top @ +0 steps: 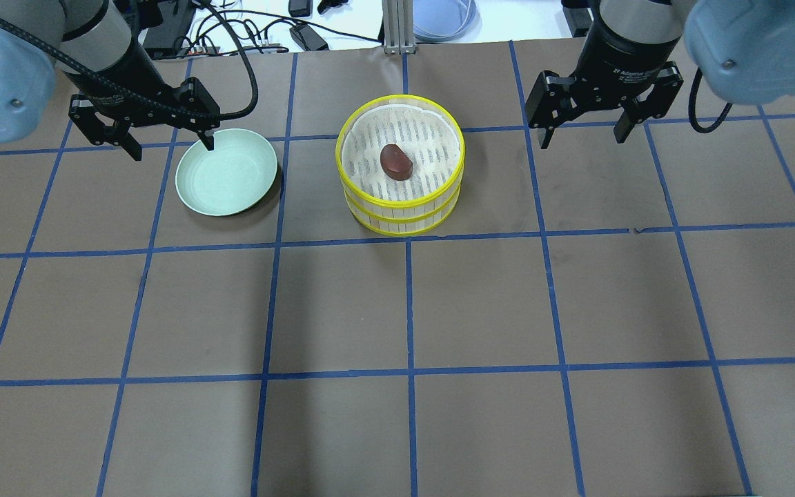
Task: Stack buns with steamer
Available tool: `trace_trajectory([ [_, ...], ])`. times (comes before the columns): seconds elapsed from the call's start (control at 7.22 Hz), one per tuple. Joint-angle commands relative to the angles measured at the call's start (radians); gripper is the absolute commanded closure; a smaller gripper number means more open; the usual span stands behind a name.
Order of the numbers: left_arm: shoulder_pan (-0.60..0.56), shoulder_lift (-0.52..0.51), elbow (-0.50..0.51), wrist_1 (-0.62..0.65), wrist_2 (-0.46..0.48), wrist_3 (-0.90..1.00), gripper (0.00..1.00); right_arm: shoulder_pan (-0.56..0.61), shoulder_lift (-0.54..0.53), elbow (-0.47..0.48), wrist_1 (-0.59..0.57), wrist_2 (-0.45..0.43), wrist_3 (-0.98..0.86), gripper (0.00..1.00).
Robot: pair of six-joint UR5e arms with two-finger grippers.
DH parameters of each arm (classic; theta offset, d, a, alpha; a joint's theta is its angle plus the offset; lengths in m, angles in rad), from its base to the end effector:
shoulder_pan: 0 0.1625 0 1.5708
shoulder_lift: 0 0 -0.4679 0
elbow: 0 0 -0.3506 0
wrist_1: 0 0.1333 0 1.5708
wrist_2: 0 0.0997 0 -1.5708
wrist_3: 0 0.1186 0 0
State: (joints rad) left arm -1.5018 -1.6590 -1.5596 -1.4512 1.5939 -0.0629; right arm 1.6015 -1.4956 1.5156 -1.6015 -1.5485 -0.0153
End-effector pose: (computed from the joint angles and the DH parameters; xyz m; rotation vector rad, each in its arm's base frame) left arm -0.0961 -0.5033 0.4874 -0.2062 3.1108 -0.0663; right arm 0.1508 -0.4822 0.5046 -0.0719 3.1183 -0.0164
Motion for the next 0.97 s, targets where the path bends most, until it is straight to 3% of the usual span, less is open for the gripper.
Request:
trace_trajectory([
  [0.0, 0.0, -0.002, 0.0, 0.0, -0.002, 0.0, 0.0, 0.0, 0.0, 0.0, 0.0, -0.001, 0.0, 0.0],
  [0.83, 0.0, 0.001, -0.008, -0.011, 0.001, 0.0, 0.0, 0.0, 0.002, 0.002, -0.005, 0.001, -0.002, 0.0],
])
